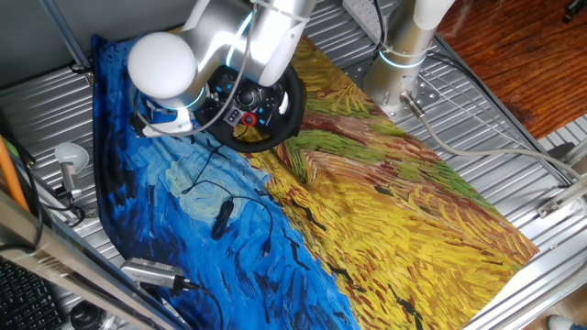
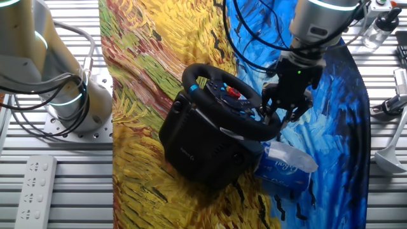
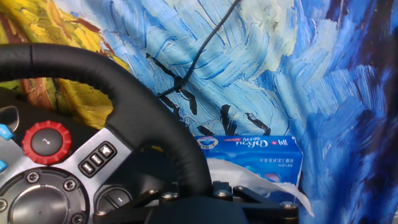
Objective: Rotate the steering wheel 90 degrees clockwise
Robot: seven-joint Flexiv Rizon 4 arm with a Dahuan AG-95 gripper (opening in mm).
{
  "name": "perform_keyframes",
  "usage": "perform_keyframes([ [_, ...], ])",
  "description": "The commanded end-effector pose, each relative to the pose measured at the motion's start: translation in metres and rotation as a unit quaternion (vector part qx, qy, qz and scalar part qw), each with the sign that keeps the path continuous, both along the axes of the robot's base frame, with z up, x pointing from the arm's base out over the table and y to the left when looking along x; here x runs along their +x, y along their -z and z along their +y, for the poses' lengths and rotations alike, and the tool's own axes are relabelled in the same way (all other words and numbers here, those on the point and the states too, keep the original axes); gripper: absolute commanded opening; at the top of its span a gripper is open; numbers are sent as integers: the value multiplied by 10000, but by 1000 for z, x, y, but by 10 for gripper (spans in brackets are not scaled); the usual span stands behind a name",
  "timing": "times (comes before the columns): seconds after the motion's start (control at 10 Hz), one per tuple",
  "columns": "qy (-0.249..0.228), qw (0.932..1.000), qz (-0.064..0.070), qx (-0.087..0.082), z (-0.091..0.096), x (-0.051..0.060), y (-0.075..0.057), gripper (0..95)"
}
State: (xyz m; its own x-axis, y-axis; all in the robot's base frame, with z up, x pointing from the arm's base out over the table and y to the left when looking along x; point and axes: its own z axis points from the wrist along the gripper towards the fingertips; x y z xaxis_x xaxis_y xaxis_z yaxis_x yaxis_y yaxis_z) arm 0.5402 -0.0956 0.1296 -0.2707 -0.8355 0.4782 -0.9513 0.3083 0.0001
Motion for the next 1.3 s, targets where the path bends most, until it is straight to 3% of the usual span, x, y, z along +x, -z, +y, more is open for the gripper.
perform_keyframes([
  [0.1, 91, 9999, 47, -17, -3, 0, 0, 190],
  [1.3, 246, 9995, 135, -137, -6, -6, -3, 190],
])
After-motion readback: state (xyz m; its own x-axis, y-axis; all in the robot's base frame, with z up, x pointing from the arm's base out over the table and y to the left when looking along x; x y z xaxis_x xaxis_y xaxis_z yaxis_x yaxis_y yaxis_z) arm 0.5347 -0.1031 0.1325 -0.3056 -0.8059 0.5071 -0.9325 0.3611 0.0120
